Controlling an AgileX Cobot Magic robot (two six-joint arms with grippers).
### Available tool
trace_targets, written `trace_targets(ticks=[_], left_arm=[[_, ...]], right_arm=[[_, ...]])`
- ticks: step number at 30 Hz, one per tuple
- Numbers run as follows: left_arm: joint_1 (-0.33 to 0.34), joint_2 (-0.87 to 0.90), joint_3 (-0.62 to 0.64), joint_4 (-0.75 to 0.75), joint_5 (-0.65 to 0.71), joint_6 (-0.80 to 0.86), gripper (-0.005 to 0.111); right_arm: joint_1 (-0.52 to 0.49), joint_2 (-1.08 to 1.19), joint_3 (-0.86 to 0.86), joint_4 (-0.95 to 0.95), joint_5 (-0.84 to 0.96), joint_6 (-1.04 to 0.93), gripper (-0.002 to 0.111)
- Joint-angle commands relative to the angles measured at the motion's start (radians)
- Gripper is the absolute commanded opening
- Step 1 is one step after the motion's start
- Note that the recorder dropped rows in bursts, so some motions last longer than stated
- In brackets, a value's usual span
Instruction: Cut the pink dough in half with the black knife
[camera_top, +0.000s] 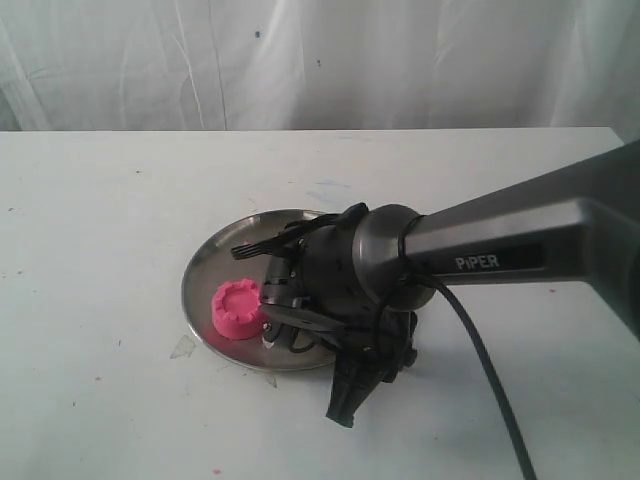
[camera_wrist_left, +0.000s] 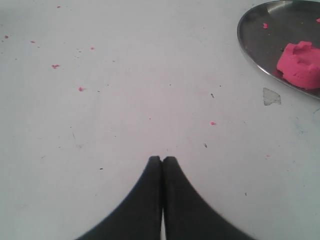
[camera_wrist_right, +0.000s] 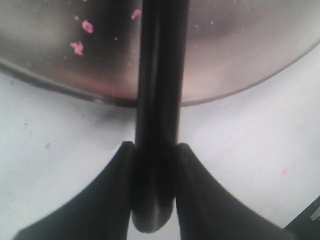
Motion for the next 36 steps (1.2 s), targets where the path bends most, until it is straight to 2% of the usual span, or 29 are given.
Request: trace_targets(ticks=[1, 6, 11, 17, 25, 33, 36], left_arm=[[-0.008, -0.005, 0.003, -0.008, 0.011, 0.000, 0.000], [-0.008, -0.005, 0.003, -0.008, 0.011, 0.000, 0.000], [-0.008, -0.005, 0.003, -0.008, 0.011, 0.000, 0.000], [-0.008, -0.005, 0.003, -0.008, 0.011, 0.000, 0.000], [-0.008, -0.005, 0.003, -0.008, 0.011, 0.000, 0.000], [-0.008, -0.005, 0.003, -0.008, 0.011, 0.000, 0.000], [-0.008, -0.005, 0.003, -0.008, 0.011, 0.000, 0.000]], right_arm=[[0.003, -0.002, 0.004, -0.019, 0.034, 0.053, 0.001], [0.003, -0.002, 0.004, -0.107, 0.064, 0.129, 0.000], [-0.011, -0.012, -0.001, -0.087, 0.089, 0.124, 0.000], [-0.128, -0.094, -0.023, 0.225, 0.013, -0.096, 0.000], [-0.289, -0.177, -0.036, 0.425, -0.039, -0.307, 0.000], [-0.325, -0.172, -0.032, 0.623, -0.143, -0.444, 0.000], [-0.325, -0.163, -0.032, 0.688, -0.127, -0.475, 0.000]])
